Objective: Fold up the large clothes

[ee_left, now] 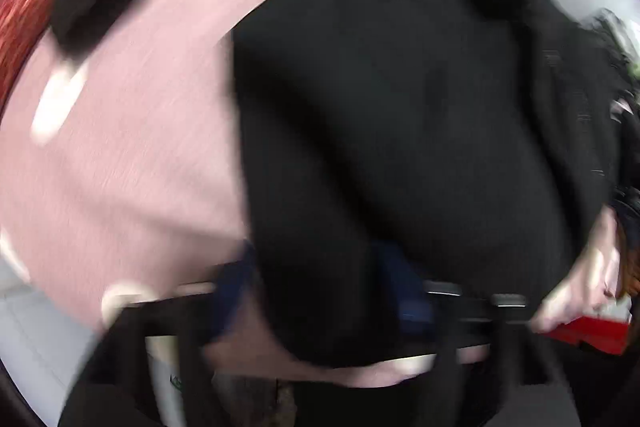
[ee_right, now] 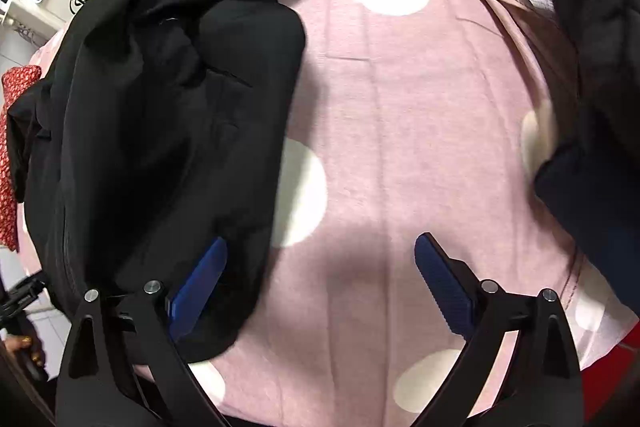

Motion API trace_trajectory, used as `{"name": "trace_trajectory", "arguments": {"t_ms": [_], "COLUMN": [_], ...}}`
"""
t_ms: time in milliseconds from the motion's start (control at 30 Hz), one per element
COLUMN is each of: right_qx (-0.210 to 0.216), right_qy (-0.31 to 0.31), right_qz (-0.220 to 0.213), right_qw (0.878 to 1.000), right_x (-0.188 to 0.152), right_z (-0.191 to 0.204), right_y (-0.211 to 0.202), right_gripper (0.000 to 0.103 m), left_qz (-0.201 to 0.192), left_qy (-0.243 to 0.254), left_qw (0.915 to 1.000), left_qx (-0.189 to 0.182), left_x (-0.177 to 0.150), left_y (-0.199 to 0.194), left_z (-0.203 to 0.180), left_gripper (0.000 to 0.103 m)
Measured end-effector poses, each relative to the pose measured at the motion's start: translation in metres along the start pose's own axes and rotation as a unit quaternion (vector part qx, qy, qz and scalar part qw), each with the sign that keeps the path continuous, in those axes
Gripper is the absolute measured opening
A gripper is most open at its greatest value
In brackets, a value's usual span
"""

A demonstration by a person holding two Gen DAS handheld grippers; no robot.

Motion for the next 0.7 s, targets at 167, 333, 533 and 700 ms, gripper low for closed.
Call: {"name": "trace_trajectory", "arguments": {"t_ms": [167, 333, 533, 700], "right_qx": [-0.005, 0.028, 0.089, 0.127], "right_qy": [0.021, 0.004, 0.000, 0.065], "right_qz": [-0.014, -0.059, -0.048, -0.065], "right_qw": [1.000, 0.998, 0.995, 0.988], "right_x": [-0.001, 0.010, 0.033, 0.042], "right_z": [0.015, 0.029, 0.056, 0.048], "right_y": [0.014, 0.003, 0.011, 0.018], "right_gripper": [0.094, 0.094, 0.094, 0.094], "left_qz": [0.001, -0.107, -0.162, -0.126], "left_qy": [0.011, -0.078, -0.328, -0.308], "left_qw": [0.9985, 0.9834, 0.9222, 0.9406], "left_qx": [-0.053, -0.124, -0.124, -0.065], "left_x": [0.036, 0.111, 0.157, 0.149], "left_y": [-0.016, -0.080, -0.090, -0.069], "left_z": [-0.020, 0.011, 0.137, 0.136], "left_gripper": [0.004, 0.004, 0.003, 0.003]}}
Point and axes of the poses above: each gripper's, at about its wrist camera, not at the fingertips, and y roughly the way its jaws point, z to its left, x to its top, the point moved 8 cm from there along y, roughly the way its jaws point, and after that the axes turned 9 degrees about x, right-handed, at the moved point
